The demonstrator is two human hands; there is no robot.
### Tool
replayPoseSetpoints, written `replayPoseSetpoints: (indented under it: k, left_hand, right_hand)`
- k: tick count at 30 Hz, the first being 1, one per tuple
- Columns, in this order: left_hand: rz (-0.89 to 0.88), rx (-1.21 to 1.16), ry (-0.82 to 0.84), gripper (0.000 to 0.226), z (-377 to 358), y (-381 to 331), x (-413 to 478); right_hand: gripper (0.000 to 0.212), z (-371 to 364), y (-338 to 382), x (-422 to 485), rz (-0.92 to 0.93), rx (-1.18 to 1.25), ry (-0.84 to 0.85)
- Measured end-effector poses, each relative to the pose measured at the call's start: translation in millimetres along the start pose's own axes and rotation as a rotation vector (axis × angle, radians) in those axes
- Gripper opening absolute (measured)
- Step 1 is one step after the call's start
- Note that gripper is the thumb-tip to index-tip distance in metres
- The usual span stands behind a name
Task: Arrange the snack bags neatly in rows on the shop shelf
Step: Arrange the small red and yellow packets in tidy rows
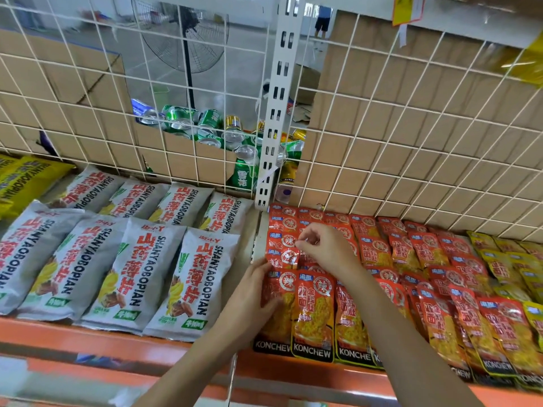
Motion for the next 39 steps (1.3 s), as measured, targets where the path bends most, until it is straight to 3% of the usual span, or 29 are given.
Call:
replayPoseSetpoints:
  k: [5, 10, 16, 27, 34, 39]
  left_hand:
    - [-0.028, 0.087, 0.146, 0.088, -9, 0, -7]
    - [0.000, 0.027, 0.111, 0.083, -15, 1, -9]
    - [0.079, -0.402, 0.072, 0.075, -12, -7, -12]
    - [0.086, -0.424, 0.142, 0.080, -21, -13, -13]
    - [0.082, -0.499, 0.052, 0.072, -20, -22, -18]
    - [0.122, -0.438, -0.094, 0.066, -14, -7, -14]
  right_hand:
    - [0.013, 5, -2, -29, 0.018, -0.145, -0.028]
    - [0.019, -4, -12, -51, 0.015, -0.257, 0.022]
    - [0.004, -11, -12, -49, -0.006, -0.158, 0.023]
    - [0.008, -4, -22, -43, 0.000, -0.033, 0.115]
    - [0.006, -7, -21, -38, 0.065, -0.093, 0.178]
    - [0.015, 2, -16, -32, 0.105, -0.104, 0.055]
Point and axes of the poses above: each hand's wrist, its own x-axis towards the middle knuckle, its own z-axis out of the back of the hand, y = z × x, the point moved 6 cm from there along x, towards the middle knuckle, and after that the axes turned 5 degrees about -x, right-handed, at the moved point
